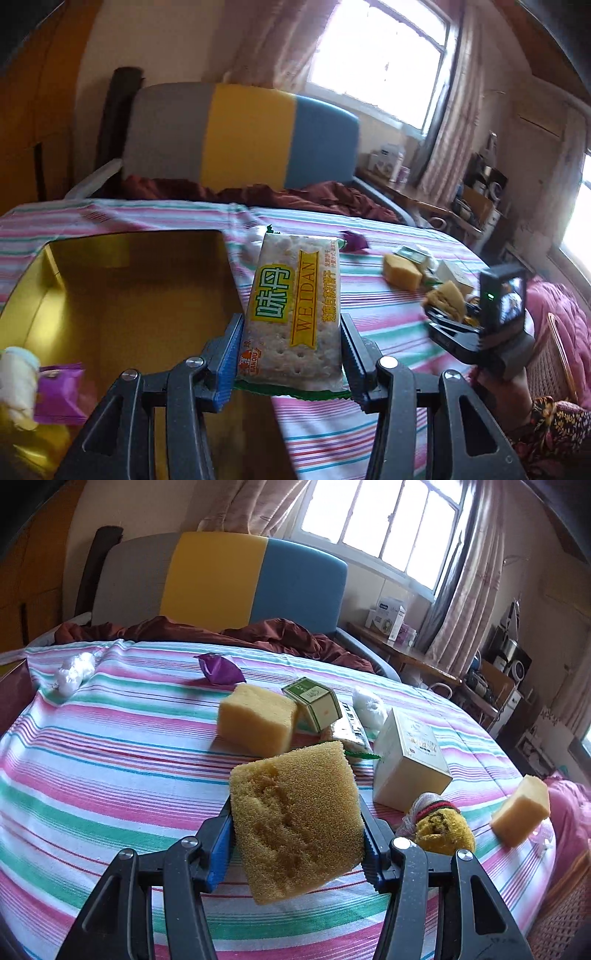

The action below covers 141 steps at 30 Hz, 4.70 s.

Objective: Organize objects
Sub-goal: 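Carry the cracker packet into the gold tray and open the left tool while the right tool holds the sponge, then lower the yellow sponge into the gold tray and open the right tool, then move both tools back toward the remaining items on the table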

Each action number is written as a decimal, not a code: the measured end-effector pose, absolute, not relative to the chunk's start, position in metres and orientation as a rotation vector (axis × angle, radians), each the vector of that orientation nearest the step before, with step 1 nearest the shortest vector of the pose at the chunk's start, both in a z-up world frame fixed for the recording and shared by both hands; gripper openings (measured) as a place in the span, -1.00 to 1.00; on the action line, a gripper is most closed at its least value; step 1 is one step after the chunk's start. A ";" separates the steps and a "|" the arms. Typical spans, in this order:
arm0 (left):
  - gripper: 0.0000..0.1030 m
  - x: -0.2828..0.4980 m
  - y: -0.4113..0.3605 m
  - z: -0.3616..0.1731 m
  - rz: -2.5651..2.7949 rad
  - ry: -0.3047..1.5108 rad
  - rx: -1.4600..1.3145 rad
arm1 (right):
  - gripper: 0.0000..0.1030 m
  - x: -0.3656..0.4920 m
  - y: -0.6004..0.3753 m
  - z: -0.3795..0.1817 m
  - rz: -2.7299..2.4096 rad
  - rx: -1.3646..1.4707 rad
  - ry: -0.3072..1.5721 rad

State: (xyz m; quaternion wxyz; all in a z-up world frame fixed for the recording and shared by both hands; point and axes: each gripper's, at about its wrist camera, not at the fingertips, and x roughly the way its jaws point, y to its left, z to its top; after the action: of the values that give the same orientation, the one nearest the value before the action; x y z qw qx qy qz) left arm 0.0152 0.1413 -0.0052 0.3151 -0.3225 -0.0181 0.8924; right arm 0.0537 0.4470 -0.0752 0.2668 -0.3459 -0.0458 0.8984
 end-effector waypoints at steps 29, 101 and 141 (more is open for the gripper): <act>-0.03 -0.066 0.047 -0.032 2.446 -0.050 -1.223 | 0.12 0.059 0.365 -0.030 2.712 -0.901 0.038; 0.01 -0.024 -0.023 -0.029 2.778 -0.281 -1.261 | 0.51 -0.126 0.142 -0.036 2.898 -1.688 0.329; 0.18 0.049 0.109 -0.015 2.285 -0.019 -1.056 | 0.60 0.066 0.396 -0.046 2.575 -1.197 0.223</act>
State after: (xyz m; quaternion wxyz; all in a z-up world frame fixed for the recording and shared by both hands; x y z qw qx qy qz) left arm 0.0490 0.1086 -0.0148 0.3070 -0.3994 -0.0071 0.8638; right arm 0.0660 0.3963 -0.0463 0.1459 -0.4158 0.0773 0.8943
